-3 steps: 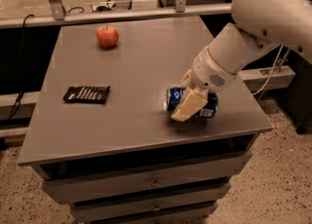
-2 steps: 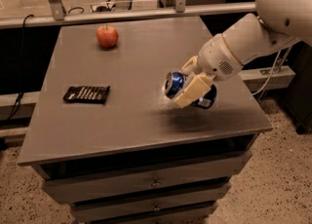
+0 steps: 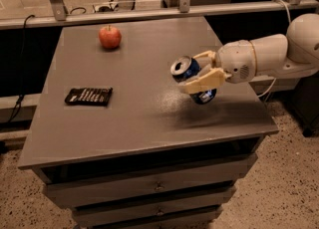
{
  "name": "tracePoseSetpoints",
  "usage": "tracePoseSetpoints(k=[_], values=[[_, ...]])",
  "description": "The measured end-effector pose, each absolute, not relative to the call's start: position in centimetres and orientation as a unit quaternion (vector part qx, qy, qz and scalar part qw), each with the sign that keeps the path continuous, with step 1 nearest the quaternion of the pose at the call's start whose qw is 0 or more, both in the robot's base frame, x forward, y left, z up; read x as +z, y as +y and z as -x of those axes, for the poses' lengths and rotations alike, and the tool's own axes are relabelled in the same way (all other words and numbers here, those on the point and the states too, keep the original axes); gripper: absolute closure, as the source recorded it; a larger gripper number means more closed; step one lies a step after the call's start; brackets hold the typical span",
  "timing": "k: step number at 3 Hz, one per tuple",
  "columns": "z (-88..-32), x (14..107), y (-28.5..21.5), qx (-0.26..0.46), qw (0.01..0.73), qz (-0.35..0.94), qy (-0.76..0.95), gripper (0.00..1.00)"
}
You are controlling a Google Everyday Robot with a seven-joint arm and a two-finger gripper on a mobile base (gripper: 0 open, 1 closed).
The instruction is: Place pepsi can upright
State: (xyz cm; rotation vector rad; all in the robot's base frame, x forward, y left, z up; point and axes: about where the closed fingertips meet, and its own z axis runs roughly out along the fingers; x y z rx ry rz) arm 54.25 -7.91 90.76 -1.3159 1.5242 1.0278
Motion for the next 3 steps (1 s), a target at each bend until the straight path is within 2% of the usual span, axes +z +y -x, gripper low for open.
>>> tracePoseSetpoints(k=[1, 3], values=[[-54.6, 91.6, -9.6, 0.453, 0.476, 0.489, 0.574, 1.0], [-54.0, 90.4, -12.1, 0.51, 0.514, 0.428, 0.542, 1.0]])
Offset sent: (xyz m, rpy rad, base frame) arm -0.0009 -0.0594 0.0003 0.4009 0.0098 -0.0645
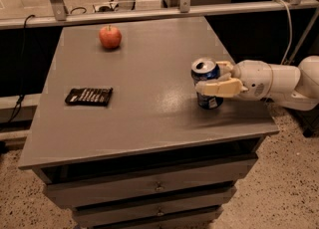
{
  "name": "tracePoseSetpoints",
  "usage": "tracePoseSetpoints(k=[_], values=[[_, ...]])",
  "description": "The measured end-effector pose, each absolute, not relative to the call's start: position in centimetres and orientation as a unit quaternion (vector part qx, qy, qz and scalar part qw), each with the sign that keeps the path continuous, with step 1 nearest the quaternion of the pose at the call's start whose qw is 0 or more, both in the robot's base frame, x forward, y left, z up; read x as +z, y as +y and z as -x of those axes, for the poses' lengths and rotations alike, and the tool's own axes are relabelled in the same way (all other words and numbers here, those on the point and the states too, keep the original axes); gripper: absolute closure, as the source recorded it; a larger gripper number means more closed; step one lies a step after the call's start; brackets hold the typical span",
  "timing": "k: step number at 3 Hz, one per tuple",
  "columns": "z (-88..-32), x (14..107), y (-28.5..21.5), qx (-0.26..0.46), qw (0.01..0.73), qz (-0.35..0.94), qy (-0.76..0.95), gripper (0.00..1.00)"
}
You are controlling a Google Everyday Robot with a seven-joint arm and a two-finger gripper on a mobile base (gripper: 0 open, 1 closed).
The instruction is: Place pepsi can upright
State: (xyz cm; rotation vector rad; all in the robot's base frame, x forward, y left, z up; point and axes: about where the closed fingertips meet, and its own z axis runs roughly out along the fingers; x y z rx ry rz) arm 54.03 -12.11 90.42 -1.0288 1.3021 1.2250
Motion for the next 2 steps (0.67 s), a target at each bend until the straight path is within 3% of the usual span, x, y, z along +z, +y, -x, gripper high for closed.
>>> tracePoseSetpoints(k=[2], values=[[-53.62, 89.17, -13.42, 0.541, 0.523, 0.406, 0.518, 0.6]])
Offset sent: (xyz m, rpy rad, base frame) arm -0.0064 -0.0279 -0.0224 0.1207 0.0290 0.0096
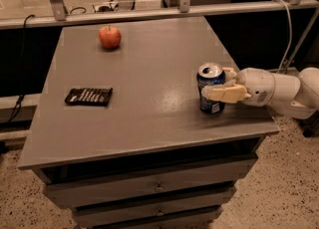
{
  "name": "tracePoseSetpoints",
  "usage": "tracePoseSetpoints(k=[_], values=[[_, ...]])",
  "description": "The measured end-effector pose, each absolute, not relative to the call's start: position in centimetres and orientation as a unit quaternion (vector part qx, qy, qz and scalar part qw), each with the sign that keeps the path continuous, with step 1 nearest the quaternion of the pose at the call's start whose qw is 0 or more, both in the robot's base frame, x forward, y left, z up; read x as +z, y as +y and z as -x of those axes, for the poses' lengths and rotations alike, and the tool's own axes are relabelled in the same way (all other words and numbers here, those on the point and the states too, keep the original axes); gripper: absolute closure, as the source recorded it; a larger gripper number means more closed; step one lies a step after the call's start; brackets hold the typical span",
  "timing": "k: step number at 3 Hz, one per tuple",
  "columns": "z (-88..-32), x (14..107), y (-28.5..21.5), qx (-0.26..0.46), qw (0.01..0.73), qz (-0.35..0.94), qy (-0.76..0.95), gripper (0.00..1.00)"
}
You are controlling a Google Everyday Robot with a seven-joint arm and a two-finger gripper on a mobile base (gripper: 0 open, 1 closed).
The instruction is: Place pepsi can upright
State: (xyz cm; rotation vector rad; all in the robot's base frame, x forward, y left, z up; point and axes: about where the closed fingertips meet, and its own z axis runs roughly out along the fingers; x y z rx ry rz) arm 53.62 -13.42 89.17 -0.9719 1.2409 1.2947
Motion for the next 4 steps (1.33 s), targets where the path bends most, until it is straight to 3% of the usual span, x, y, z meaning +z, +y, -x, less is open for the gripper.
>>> tracePoseSetpoints(k=[2, 3, 4], values=[[-53.0, 88.3, -15.3, 0.534, 0.525, 0.4, 0.528, 0.12], [-52.6, 88.1, -16.5, 0.524, 0.526, 0.399, 0.538, 0.0], [-52.3, 89.0, -18.2, 0.493, 0.522, 0.426, 0.551, 0.0]])
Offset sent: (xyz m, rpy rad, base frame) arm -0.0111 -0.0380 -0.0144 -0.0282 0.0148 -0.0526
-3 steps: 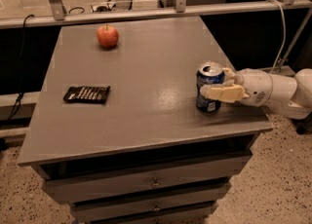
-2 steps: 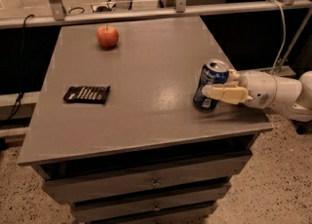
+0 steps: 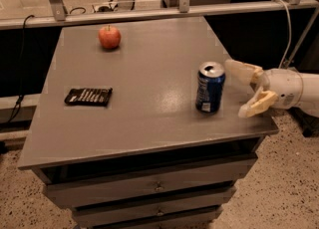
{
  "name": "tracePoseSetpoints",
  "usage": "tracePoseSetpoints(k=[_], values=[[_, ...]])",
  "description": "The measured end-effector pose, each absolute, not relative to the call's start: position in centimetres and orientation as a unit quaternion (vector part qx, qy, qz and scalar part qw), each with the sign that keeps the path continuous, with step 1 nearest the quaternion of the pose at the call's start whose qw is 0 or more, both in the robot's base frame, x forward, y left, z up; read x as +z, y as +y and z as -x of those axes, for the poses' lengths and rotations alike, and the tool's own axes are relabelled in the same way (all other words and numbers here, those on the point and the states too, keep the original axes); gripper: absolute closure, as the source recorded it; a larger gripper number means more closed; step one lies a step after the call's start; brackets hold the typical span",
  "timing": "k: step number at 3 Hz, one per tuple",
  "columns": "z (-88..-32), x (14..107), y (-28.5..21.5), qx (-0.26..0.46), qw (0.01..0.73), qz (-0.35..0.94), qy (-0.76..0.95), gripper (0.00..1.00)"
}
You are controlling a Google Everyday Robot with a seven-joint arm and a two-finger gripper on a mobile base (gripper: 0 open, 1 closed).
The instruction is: Place pepsi can upright
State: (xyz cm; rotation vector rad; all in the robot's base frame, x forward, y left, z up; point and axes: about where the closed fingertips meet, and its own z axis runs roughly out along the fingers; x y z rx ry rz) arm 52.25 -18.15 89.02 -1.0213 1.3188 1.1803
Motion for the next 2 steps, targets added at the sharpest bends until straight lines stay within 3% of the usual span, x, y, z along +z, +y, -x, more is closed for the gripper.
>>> tracePoseSetpoints(k=[2], values=[[-51.4, 93.4, -25.8, 0.361, 0.512, 0.473, 0.619, 0.0]])
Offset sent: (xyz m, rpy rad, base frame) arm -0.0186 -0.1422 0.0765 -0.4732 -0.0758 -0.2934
